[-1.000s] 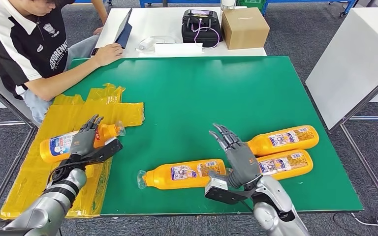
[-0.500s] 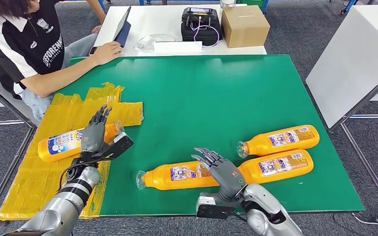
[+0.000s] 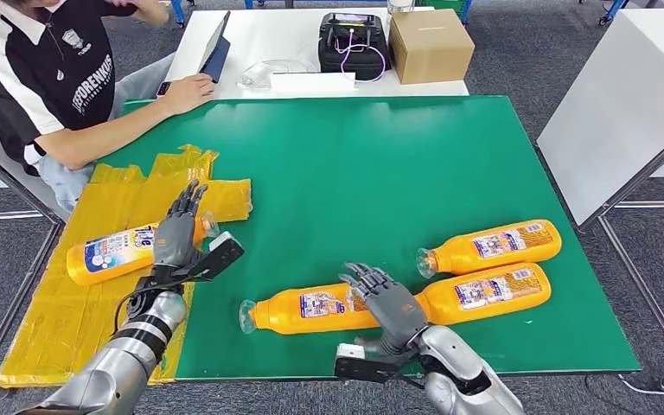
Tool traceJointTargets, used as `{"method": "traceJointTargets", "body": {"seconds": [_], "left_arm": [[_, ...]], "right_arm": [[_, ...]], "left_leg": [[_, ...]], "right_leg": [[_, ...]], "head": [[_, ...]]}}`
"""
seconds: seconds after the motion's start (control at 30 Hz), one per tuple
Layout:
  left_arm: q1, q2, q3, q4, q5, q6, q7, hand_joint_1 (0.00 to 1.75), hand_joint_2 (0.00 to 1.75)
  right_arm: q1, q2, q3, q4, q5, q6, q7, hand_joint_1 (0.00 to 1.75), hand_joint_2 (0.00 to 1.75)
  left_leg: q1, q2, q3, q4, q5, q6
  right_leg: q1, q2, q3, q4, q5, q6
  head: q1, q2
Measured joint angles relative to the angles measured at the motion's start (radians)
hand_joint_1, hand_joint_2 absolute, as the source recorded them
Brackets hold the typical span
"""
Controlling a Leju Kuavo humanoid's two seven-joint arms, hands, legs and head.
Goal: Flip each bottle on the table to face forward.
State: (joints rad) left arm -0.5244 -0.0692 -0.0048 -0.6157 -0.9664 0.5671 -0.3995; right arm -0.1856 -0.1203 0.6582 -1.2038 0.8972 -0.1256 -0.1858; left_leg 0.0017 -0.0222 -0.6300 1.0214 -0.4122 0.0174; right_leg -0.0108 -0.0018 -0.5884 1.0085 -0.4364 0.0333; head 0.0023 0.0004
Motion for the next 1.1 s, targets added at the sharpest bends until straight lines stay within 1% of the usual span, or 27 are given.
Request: {"method": "traceJointTargets", "body": {"seconds": [0.13,0.23,0.4,0.5,0.63,0.67,0.7,0.73,0.8,0.83,0.87,0.9,1.1], "left_arm": [[0.053,-0.029,-0.051,-0.135,0.065,-0.041,-0.014,0.0,1.75],[0.101,-0.044,-0.089,-0.261,0.11,-0.059,-0.023,0.0,1.75],[0.168,-0.062,-0.126,-0.445,0.22,-0.07,-0.086,0.0,1.75],[0.202,-0.068,-0.148,-0.554,0.246,-0.08,-0.086,0.0,1.75],[0.229,-0.072,-0.169,-0.647,0.279,-0.095,-0.089,0.0,1.75],[0.232,-0.073,-0.172,-0.663,0.285,-0.098,-0.091,0.0,1.75],[0.235,-0.073,-0.176,-0.676,0.293,-0.101,-0.095,0.0,1.75],[0.238,-0.074,-0.18,-0.687,0.304,-0.104,-0.101,0.0,1.75],[0.245,-0.076,-0.19,-0.711,0.332,-0.112,-0.117,0.0,1.75],[0.247,-0.077,-0.197,-0.723,0.344,-0.115,-0.125,0.0,1.75],[0.25,-0.078,-0.205,-0.736,0.355,-0.117,-0.13,0.0,1.75],[0.253,-0.079,-0.213,-0.749,0.362,-0.118,-0.134,0.0,1.75],[0.267,-0.08,-0.26,-0.814,0.386,-0.122,-0.136,0.0,1.75]], "right_arm": [[-0.007,0.041,0.008,0.059,0.158,-0.068,0.115,0.0,1.75],[-0.014,0.064,0.008,0.09,0.226,-0.094,0.161,0.0,1.75],[-0.022,0.094,0.003,0.122,0.286,-0.102,0.199,0.0,1.75],[-0.029,0.109,-0.007,0.143,0.295,-0.097,0.199,0.0,1.75],[-0.042,0.124,-0.019,0.172,0.293,-0.084,0.191,0.0,1.75],[-0.045,0.127,-0.021,0.179,0.291,-0.081,0.188,0.04,1.75],[-0.048,0.129,-0.023,0.187,0.286,-0.078,0.183,0.23,1.75],[-0.054,0.132,-0.024,0.196,0.279,-0.073,0.177,0.6,1.75],[-0.071,0.135,-0.027,0.224,0.256,-0.057,0.163,1.42,1.75],[-0.082,0.136,-0.028,0.242,0.244,-0.048,0.157,1.68,1.75],[-0.094,0.136,-0.029,0.264,0.232,-0.041,0.152,1.74,1.75],[-0.107,0.137,-0.03,0.286,0.223,-0.037,0.148,1.75,1.75],[-0.162,0.143,-0.03,0.385,0.191,-0.031,0.13,1.75,1.75]], "left_leg": [[0.0,0.0,-0.001,0.0,0.0,0.0],[0.0,0.001,-0.001,0.0,0.0,0.0],[0.0,0.001,0.0,0.0,0.0,0.0],[0.0,0.001,0.0,0.0,0.0,0.0],[0.0,0.002,0.001,0.0,0.0,0.0],[0.0,0.002,0.002,0.0,0.0,0.0],[0.0,0.002,0.002,0.0,0.0,0.0],[0.0,0.002,0.003,0.0,0.0,0.0],[0.0,0.002,0.004,0.0,0.0,0.0],[0.0,0.003,0.005,0.0,-0.001,0.0],[0.0,0.004,0.006,0.0,-0.001,-0.001],[0.0,0.004,0.007,0.0,-0.001,-0.001],[0.0,0.005,0.015,-0.001,-0.004,0.0]], "right_leg": [[0.0,0.0,0.0,0.0,0.0,0.0],[0.0,0.001,-0.001,0.0,0.0,0.0],[0.0,0.001,-0.001,0.0,0.0,0.0],[0.0,0.001,-0.001,0.0,0.0,0.0],[0.0,0.001,0.001,0.0,0.0,0.0],[0.0,0.001,0.001,0.0,0.0,0.0],[0.0,0.001,0.001,0.0,0.0,0.0],[0.0,0.001,0.001,0.0,0.0,-0.001],[0.0,0.002,0.002,0.0,0.001,-0.001],[0.0,0.002,0.003,-0.001,0.001,-0.002],[0.0,0.002,0.003,-0.001,0.002,-0.002],[0.0,0.003,0.004,-0.001,0.002,-0.003],[0.0,0.003,0.002,-0.002,0.0,-0.002]], "head": [[0.0,0.0],[0.0,0.0],[0.0,0.0],[0.0,0.0],[0.0,0.0],[0.0,0.0],[0.0,0.0],[0.0,0.0],[0.0,0.0],[0.0,0.0],[0.0,0.0],[0.0,0.0],[0.0,0.0]]}}
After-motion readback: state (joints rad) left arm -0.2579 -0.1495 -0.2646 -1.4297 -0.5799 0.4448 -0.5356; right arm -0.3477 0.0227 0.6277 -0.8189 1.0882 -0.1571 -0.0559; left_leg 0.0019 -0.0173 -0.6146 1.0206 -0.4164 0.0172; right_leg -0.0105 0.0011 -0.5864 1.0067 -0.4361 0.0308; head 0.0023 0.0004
